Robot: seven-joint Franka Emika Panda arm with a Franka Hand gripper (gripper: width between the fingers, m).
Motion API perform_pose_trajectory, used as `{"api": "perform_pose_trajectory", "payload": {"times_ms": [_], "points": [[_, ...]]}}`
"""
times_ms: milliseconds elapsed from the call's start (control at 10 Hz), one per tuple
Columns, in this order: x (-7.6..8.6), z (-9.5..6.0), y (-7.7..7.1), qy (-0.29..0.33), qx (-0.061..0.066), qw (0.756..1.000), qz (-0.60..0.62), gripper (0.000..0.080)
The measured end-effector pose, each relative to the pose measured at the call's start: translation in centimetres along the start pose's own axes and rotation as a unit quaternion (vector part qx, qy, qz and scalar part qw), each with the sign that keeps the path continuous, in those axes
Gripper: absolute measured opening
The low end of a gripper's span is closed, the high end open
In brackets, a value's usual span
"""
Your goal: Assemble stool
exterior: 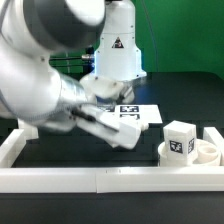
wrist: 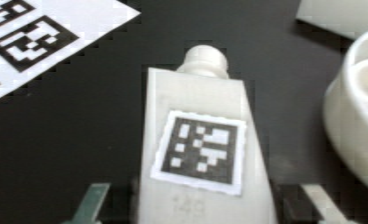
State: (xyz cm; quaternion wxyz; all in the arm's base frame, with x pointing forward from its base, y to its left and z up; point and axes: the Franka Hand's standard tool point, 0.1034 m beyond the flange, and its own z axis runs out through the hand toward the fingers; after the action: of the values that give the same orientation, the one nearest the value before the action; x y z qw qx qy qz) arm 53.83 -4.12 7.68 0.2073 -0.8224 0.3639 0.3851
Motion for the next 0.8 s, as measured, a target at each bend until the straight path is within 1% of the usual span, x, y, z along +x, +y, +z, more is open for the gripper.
{"api": "perform_pose_trajectory", "payload": {"times_ms": [100,200,300,400,500,600,700,800], "points": [[-1.3,-1.6,-0.8,0.043,-0.01,0.999,-0.017,0.0321],[-2.5,-1.8,-1.4,0.074,-0.021,0.997,-0.03,0.0322],[-2.0,-1.7,-1.9,0.105,-0.017,0.994,-0.033,0.0323],[-1.5,-2.0,-2.8,0.147,-0.009,0.988,-0.04,0.0323],[-2.0,-2.1,-3.2,0.178,-0.003,0.983,-0.046,0.0323],[-3.1,-2.0,-3.9,0.202,-0.03,0.978,-0.05,0.0323],[-4.1,-2.5,-5.8,0.241,-0.04,0.968,-0.062,0.0323],[-6.4,-2.7,-7.6,0.271,-0.042,0.958,-0.079,0.0323]]}}
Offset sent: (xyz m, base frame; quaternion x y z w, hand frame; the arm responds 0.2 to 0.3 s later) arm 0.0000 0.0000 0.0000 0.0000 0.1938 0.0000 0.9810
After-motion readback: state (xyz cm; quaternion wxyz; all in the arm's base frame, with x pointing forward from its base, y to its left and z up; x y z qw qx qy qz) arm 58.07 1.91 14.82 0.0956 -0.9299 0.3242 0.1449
